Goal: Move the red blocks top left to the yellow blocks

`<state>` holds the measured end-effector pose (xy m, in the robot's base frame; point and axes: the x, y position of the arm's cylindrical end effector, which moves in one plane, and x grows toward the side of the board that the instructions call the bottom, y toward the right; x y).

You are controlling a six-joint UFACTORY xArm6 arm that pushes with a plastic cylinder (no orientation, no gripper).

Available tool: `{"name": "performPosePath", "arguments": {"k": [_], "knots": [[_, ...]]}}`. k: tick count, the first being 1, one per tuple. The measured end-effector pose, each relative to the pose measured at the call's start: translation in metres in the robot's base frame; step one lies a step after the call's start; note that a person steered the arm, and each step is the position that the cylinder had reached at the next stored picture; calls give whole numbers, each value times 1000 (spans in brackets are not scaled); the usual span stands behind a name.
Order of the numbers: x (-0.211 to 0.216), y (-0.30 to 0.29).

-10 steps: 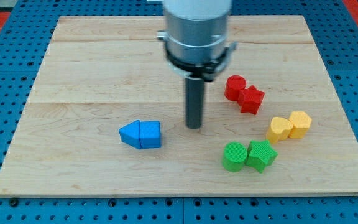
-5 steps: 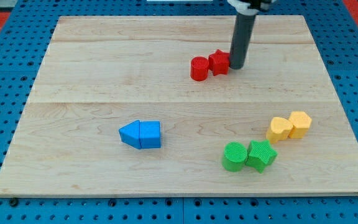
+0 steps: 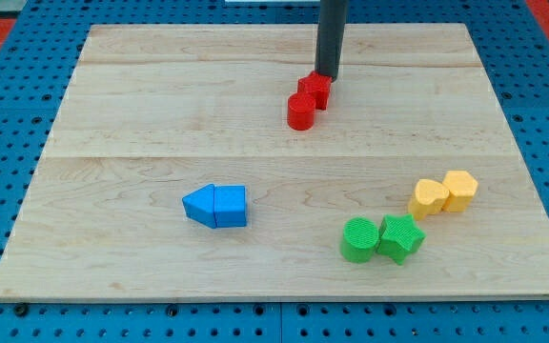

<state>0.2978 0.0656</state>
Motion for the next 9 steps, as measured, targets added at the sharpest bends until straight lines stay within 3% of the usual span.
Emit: {"name": "performPosePath", "arguments": {"k": [3,6,8,9], "knots": [[-2,-4],[4,-75],[70,-84],[77,-68]]}}
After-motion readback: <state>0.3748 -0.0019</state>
